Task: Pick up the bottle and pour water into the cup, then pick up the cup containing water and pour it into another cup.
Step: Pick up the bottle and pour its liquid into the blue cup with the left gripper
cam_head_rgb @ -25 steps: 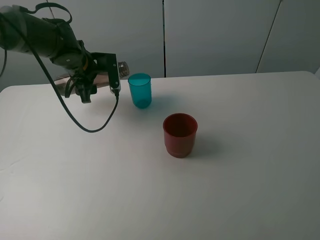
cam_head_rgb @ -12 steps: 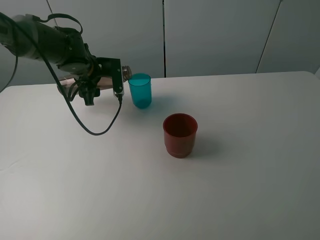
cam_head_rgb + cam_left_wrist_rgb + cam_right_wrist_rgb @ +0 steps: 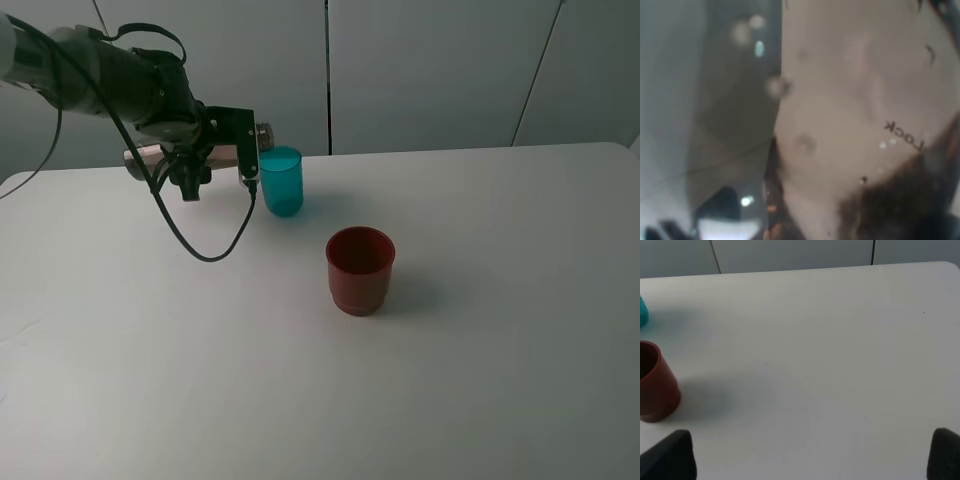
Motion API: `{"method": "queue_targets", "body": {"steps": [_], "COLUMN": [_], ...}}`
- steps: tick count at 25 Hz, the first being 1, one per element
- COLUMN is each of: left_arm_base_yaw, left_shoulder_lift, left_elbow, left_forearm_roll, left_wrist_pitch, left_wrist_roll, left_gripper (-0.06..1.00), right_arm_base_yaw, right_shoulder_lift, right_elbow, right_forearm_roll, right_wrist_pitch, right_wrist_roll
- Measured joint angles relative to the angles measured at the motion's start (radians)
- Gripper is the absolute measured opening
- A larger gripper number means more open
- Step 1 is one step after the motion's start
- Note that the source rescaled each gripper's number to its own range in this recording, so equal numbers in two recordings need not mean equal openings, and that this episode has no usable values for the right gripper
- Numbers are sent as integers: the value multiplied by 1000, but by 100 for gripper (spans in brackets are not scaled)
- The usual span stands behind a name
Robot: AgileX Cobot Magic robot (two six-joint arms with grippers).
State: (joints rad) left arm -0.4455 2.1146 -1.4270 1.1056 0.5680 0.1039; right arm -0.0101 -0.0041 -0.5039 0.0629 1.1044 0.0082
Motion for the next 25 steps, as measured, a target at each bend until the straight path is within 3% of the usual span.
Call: {"method": "queue_targets", "body": {"steps": [25], "left_arm_base_yaw": [-2], "left_shoulder_lift": [0], "left_elbow": [0], "left_forearm_roll": [153], "left_wrist_pitch": [48], "left_wrist_roll": [9], "left_gripper": [4], "right_arm_base_yaw": [0], "right_shoulder_lift": [0], "right_elbow": [0], "right_forearm_roll": [0], "right_wrist_pitch": [0], "right_wrist_roll": [2]}}
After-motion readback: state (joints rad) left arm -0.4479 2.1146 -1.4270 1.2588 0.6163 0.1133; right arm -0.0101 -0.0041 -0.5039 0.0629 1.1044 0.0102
